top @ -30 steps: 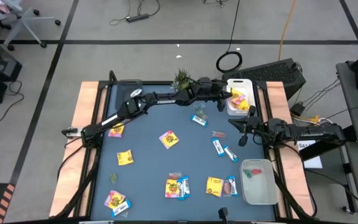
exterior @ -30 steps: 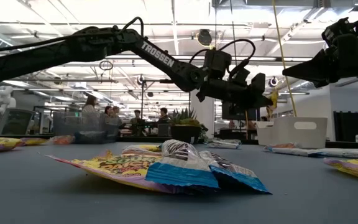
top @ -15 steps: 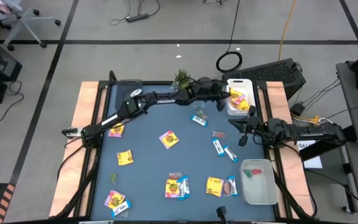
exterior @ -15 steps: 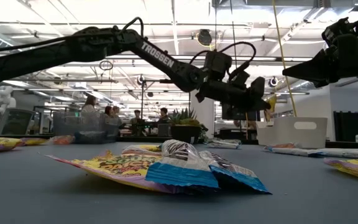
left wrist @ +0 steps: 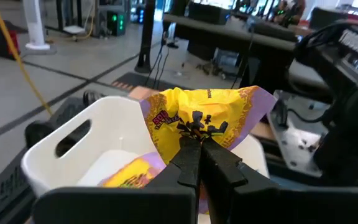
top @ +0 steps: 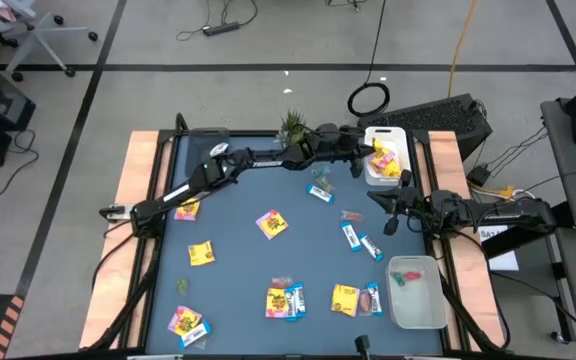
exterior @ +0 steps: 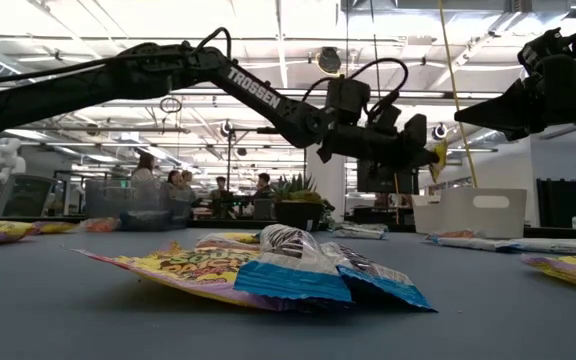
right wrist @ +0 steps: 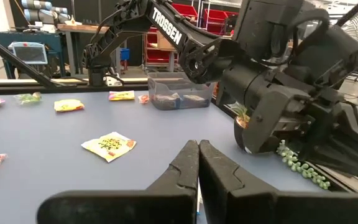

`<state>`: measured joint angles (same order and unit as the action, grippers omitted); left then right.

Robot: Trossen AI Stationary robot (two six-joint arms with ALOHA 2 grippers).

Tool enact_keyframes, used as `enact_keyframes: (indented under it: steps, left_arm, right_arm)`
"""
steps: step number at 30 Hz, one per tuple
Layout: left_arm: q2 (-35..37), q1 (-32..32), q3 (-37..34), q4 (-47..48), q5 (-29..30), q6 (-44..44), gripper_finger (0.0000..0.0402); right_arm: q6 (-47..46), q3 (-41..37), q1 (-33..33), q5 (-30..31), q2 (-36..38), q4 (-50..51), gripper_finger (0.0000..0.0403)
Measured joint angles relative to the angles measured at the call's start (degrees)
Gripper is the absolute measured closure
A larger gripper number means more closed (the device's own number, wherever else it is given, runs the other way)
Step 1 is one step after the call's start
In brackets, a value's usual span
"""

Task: Sort candy
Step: Put the top yellow candy pack into the white bin, then put the top light-green gummy candy into the grey bin

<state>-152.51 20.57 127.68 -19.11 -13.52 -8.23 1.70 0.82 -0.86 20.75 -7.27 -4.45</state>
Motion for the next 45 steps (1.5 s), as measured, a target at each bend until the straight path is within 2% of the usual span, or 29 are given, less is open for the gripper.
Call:
enact_keyframes:
  steps: [7, 17, 25, 29, 31, 34, 36, 41, 45]
  left_arm:
    - [0.00, -0.48, 0.00, -2.25, -0.49, 0.03, 0.0373]
    - [-0.37, -1.08, 0.00, -3.98, -1.09, 0.08, 0.0268]
    - [-0.36, -1.09, 0.00, -4.00, -1.07, 0.45, 0.0261]
    - [-0.37, -1.06, 0.00, -3.60, -1.18, 2.63, 0.0279]
    - [-0.18, -1.00, 0.00, -2.17, -1.18, 3.07, 0.0307]
    - [-0.13, -1.04, 0.00, -1.05, 0.07, 6.04, 0.0370]
    - [-0.13, -1.34, 0.00, -0.88, 1.08, 7.07, 0.0392]
    - [0.07, -2.94, -1.72, -2.99, 7.51, 8.06, 0.0398]
    - [0.54, -3.31, -4.83, -3.31, 8.83, 7.48, 0.0399]
  right_arm:
    - [0.00, 0.00, 0.02, 0.00, 0.00, 0.00, 0.0403]
    - [0.00, 0.00, 0.02, 0.00, 0.02, 0.00, 0.0403]
    - [0.00, 0.00, 0.02, 0.00, 0.00, 0.00, 0.0403]
    - [-0.01, 0.00, 0.02, 0.00, 0.00, 0.00, 0.0403]
    - [0.01, 0.00, 0.00, 0.00, 0.00, 0.00, 0.0403]
    - [-0.01, 0.00, 0.02, 0.00, 0.02, 0.00, 0.0403]
    - [0.01, 0.00, 0.01, 0.00, 0.01, 0.00, 0.0403]
    - [0.00, 0.00, 0.02, -0.01, 0.02, 0.00, 0.0403]
    - [0.00, 0.00, 0.00, 0.00, 0.02, 0.00, 0.0403]
